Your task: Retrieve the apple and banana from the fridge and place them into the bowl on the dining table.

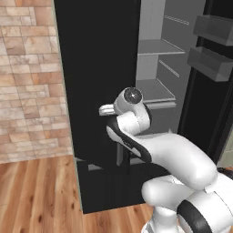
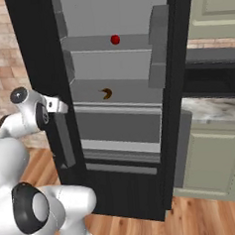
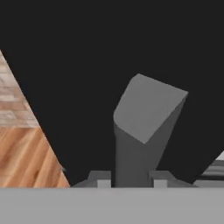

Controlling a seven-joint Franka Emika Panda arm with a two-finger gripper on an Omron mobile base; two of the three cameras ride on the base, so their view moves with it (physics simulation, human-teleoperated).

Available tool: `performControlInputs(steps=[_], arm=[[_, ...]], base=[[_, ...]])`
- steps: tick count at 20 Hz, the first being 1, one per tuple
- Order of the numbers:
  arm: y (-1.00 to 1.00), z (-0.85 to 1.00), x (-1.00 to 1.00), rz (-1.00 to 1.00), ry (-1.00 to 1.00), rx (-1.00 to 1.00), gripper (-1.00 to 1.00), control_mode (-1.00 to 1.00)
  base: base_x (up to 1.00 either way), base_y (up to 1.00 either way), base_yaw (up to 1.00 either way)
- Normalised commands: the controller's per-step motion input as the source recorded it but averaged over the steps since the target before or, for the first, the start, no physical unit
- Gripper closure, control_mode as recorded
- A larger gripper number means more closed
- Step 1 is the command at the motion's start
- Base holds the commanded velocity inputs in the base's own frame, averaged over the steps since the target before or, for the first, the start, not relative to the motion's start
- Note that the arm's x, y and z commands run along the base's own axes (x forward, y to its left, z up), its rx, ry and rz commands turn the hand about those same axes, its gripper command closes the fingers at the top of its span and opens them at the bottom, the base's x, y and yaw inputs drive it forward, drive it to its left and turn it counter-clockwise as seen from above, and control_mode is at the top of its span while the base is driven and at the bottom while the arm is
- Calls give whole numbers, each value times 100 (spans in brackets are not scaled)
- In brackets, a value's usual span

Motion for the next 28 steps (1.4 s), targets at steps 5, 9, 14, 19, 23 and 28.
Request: performControlInputs(steps=[5,9,14,19,23,28], arm=[[100,-28,-100,-5,-15,0,100,-100],[62,18,-100,-5,-7,0,100,-100],[2,93,-97,-8,-1,5,100,-100],[-15,100,-83,-10,0,5,100,-100],[-39,98,-87,-10,4,3,100,-100],[-96,29,-42,-5,11,20,100,-100]], base=[[0,0,0],[0,0,0],[0,0,0],[0,0,0],[0,0,0],[0,0,0]])
